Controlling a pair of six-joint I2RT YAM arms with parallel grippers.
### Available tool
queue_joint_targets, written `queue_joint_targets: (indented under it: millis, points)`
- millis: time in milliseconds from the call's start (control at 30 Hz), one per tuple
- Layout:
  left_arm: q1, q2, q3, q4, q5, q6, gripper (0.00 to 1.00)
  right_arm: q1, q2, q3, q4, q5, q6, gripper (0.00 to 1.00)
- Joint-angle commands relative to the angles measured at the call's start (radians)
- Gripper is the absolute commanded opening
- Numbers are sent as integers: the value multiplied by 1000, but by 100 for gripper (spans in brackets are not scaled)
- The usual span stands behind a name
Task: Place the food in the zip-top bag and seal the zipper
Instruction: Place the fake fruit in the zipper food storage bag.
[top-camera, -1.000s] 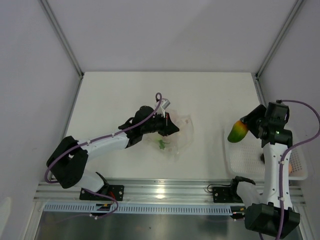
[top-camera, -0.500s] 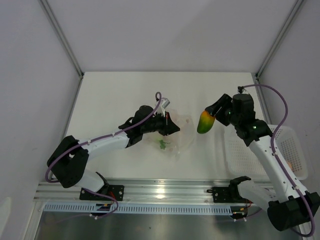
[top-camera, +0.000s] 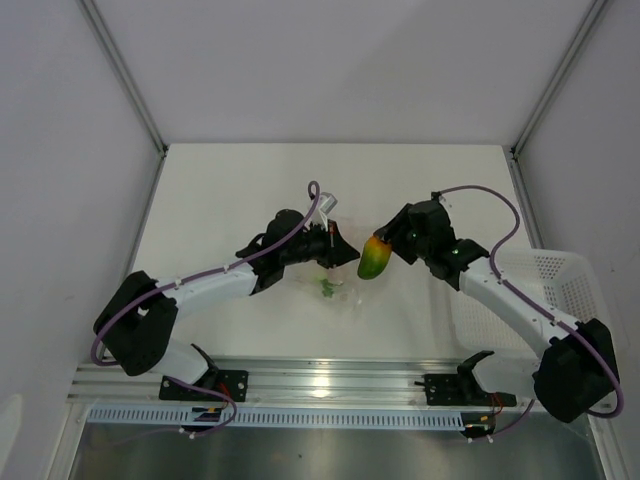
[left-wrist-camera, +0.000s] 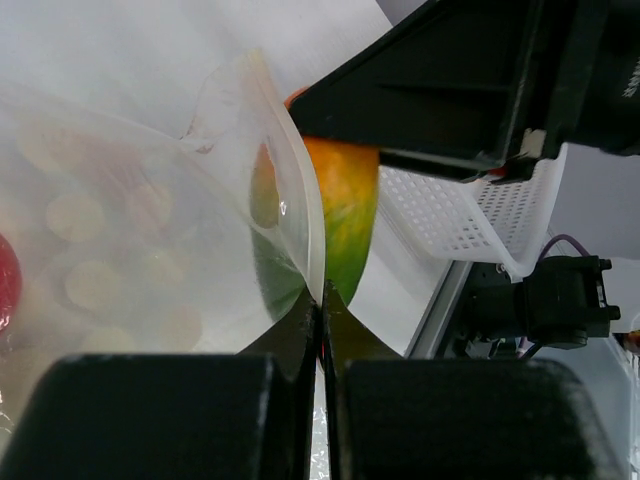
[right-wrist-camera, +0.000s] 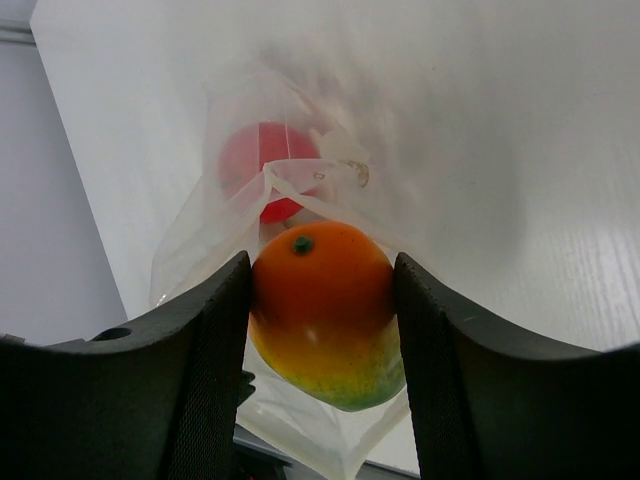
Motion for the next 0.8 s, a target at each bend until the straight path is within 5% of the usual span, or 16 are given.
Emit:
queue_joint_targets:
  millis: [0,133,233,267,400,767]
  points:
    - [12,-32,-7,57,29,-14,1,37,45,-1,98,63,79,0]
    - [15,-38,-12,59,29,-14,0,63,90,-4,130,50,103,2]
    - [19,-44,-21,65,31,-15,1,77,106,-4,126,49,106,12]
    - [22,-47,-23,63,32,-15,1,77,107,-5,124,50,105,30]
    - [27,-52,-29,71,35,-19,1,79,104,-1,106,46,93,68]
    - [29,-52,-33,76,40,-22,1,86,87,53,9,67,25,79]
